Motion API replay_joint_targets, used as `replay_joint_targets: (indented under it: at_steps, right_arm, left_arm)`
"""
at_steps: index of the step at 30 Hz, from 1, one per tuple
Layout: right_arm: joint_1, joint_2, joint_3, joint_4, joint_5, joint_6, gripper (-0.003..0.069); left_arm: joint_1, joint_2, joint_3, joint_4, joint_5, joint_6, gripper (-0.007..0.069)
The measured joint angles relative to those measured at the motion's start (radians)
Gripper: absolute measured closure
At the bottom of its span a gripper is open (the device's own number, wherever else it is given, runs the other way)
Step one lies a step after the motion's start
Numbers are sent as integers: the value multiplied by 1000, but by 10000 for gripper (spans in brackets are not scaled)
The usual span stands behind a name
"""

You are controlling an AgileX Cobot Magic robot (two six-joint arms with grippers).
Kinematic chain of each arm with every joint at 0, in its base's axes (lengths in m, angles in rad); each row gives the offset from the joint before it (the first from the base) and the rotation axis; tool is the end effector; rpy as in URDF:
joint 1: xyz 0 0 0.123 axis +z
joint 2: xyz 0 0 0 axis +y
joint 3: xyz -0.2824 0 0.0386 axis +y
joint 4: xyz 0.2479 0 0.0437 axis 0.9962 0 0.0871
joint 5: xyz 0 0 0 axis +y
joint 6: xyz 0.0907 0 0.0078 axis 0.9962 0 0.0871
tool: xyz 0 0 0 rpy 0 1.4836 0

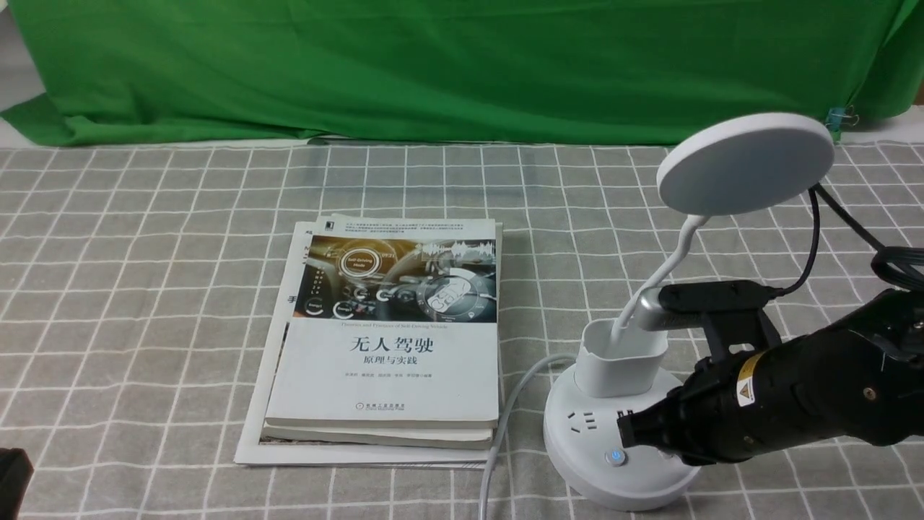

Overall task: Turn off the desk lamp on the grey coffee tablecloth by hand.
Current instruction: 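Press the power button on the lamp base to turn the lamp off with the right gripper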

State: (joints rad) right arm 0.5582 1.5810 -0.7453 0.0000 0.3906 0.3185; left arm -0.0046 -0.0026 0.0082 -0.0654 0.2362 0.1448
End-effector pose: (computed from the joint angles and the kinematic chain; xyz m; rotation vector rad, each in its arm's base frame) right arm 0.2359 0.1473 0.1677 -0.3275 2.7198 0.2550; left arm 0.0556 -0.0017 0.1891 0.0853 1.7230 0.0434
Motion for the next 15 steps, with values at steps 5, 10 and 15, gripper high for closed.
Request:
replay_joint_targets:
  at_steps: [5, 10, 15]
  right_arm:
    - [0, 7, -6, 0, -13, 0, 635]
    - [0, -14, -6, 0, -8, 0, 635]
    - [0, -75, 14, 0, 60, 0, 635]
  left_arm:
    - [0, 0, 0, 0, 0, 0, 624]
    - [0, 0, 0, 0, 0, 0, 624]
    - [0, 0, 0, 0, 0, 0, 624]
